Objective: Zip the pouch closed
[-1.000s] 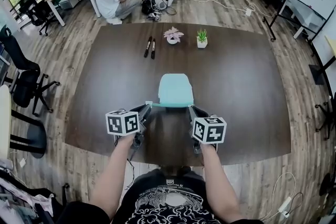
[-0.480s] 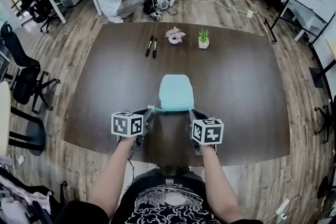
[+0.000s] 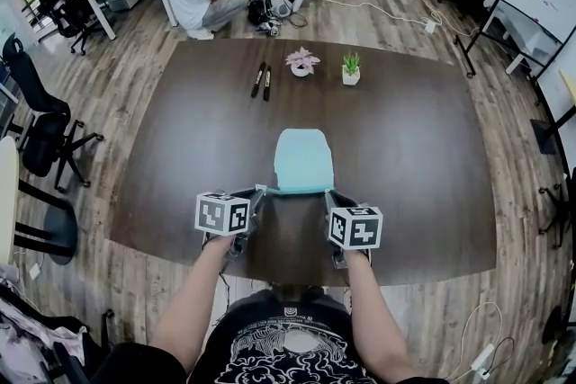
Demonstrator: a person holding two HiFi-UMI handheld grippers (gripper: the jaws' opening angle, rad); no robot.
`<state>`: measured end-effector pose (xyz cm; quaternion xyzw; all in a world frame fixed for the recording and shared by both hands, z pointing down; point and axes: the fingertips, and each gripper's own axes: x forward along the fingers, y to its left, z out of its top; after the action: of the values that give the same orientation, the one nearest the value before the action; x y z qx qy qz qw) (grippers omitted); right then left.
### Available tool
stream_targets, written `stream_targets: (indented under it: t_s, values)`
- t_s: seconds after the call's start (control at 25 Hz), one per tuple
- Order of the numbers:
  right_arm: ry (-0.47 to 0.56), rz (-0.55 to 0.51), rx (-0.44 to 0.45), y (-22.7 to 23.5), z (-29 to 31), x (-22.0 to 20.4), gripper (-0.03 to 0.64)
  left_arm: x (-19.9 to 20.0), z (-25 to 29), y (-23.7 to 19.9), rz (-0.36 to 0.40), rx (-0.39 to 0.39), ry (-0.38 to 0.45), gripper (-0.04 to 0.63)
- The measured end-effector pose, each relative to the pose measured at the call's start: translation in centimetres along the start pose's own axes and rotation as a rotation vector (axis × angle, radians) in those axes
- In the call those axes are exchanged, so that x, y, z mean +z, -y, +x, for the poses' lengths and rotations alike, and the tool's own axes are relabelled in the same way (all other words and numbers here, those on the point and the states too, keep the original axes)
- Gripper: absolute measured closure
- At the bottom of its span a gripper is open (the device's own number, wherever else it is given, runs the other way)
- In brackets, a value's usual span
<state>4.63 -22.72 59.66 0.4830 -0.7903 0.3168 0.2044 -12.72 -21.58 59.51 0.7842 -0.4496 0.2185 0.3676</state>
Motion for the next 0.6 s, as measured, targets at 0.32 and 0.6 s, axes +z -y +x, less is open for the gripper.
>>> stream_targets:
  t_s: [0.32, 0.6]
  values:
    - [0.0, 0.007, 0.014, -0.08, 0.18, -0.32, 0.575, -0.2, 0.16, 0.12, -0.002, -0.005, 0.007, 0.571]
    - [0.003, 0.004, 0.015, -0.25, 0.05, -0.24, 0.569, -0.1, -0.21, -0.23, 0.0, 0.012, 0.008, 0.5]
